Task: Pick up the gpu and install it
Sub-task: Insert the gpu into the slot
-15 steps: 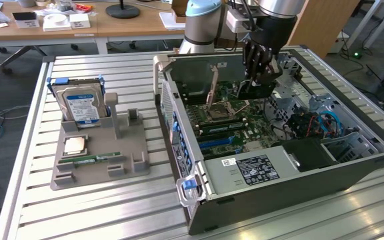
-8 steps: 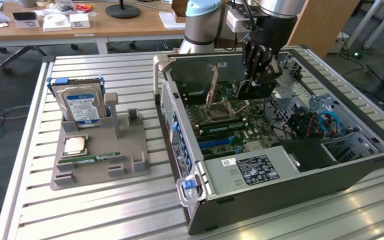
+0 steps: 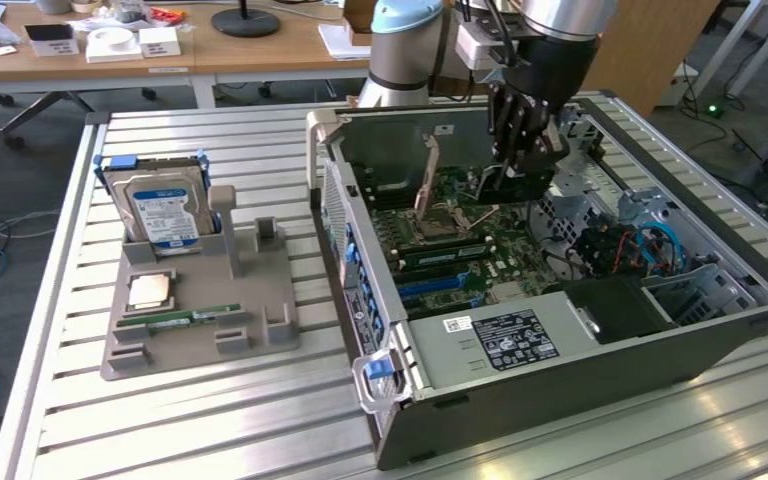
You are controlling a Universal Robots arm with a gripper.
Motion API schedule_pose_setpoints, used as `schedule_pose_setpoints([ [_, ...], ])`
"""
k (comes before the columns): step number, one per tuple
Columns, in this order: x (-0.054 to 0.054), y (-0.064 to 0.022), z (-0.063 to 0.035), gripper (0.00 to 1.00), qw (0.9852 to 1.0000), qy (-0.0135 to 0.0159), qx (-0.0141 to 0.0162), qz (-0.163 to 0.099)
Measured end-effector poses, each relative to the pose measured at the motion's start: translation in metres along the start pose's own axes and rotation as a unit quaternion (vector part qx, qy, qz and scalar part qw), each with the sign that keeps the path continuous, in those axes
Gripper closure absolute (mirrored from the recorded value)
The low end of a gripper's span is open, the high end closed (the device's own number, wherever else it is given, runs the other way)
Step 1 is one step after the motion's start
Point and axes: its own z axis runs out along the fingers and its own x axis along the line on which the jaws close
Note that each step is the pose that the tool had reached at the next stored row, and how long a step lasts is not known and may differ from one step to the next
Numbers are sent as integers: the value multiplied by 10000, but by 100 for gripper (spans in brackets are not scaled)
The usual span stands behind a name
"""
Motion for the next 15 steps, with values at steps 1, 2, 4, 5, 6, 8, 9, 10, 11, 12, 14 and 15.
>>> schedule_pose_setpoints([
  [1, 16, 0, 0, 74, 10000, 0, 0, 0],
  [2, 32, 0, -1, 74, 10000, 0, 0, 0],
  [4, 60, 0, -1, 74, 10000, 0, 0, -1],
  [5, 70, 1, 0, 74, 10000, 0, 0, 0],
  [6, 78, 1, 3, 74, 10000, 0, 0, 0],
  [8, 86, 3, 26, 74, 10000, -2, 1, 1],
  [9, 88, 4, 37, 74, 10000, -1, 0, 1],
  [10, 89, 4, 49, 74, 10000, -1, 0, 0],
  [11, 90, 4, 59, 74, 10000, -1, 0, 0],
  [12, 91, 4, 69, 74, 10000, -1, 0, -1],
  [14, 92, 5, 88, 74, 10000, -1, 0, -1],
  [15, 92, 7, 94, 74, 10000, -1, 0, -1],
])
